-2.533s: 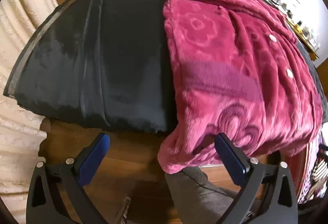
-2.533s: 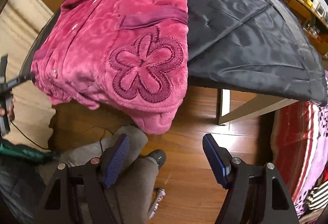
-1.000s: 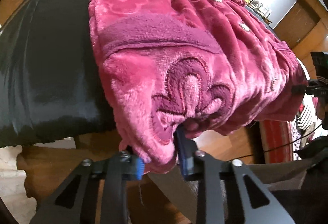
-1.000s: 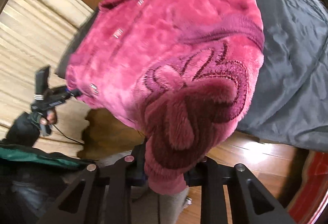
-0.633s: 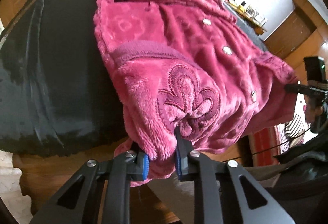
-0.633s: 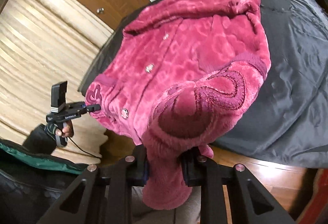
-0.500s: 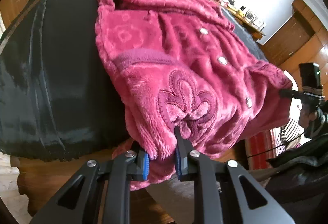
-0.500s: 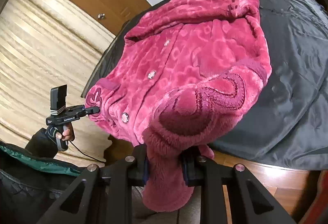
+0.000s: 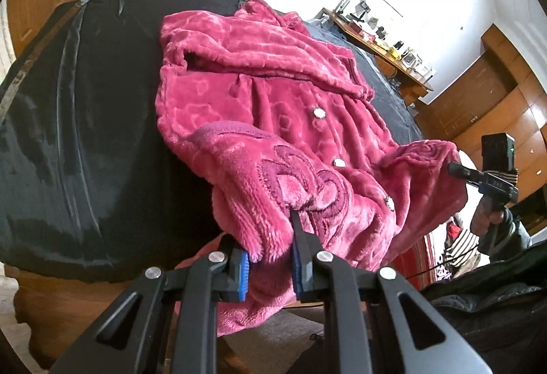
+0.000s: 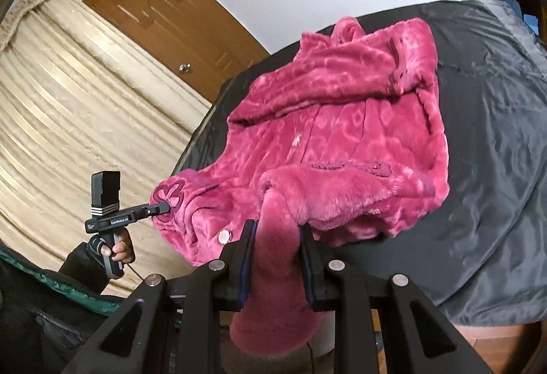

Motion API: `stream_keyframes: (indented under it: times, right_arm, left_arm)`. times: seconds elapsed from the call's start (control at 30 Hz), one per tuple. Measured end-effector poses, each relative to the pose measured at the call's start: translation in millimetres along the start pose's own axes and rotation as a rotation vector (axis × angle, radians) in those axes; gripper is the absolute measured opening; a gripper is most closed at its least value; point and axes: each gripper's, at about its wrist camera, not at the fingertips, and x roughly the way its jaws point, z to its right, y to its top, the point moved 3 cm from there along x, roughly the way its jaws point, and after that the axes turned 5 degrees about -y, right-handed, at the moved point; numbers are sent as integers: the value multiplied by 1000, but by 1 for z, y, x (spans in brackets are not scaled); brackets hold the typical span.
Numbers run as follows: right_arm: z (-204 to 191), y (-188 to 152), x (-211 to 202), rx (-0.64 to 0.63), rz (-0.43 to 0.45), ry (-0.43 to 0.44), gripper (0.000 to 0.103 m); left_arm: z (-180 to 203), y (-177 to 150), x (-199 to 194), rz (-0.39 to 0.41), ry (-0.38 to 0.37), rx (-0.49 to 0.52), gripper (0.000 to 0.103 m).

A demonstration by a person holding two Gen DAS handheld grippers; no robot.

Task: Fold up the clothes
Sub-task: 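Lift the hem with both grippers and fold it up toward the collar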

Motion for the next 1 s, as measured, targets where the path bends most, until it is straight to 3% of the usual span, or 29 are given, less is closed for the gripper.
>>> stream_keyframes:
  times: [0.47, 0.53, 0.57, 0.6, 0.7, 0.83, 0.87, 1.0]
  right_arm:
    - [40, -10, 58, 65, -142, -114, 26]
    - [43, -11, 64, 79, -163, -114, 31]
    - [44, -13, 68, 85, -177, -120, 37]
    - [44, -14, 71, 90, -192, -124, 50]
    - [43, -20, 82, 92, -244, -110, 54]
    - [30, -31, 90, 101, -286, 2, 47]
    - [25, -29, 88, 110, -276, 49, 37]
    - [15, -14, 72, 155, -196, 215, 34]
  left_arm:
    - [-28, 26, 36, -24, 29, -101, 21]
    - [-28, 28, 40, -33, 34, -98, 21]
    - [-27, 29, 42, -38, 36, -94, 21]
    - [-27, 30, 44, -42, 37, -89, 21]
    - [-27, 32, 45, -55, 34, -86, 21]
    - [-28, 35, 43, -63, 25, -91, 21]
    - [-28, 37, 42, -62, 20, -92, 21]
    - [-26, 45, 37, -58, 4, -95, 21]
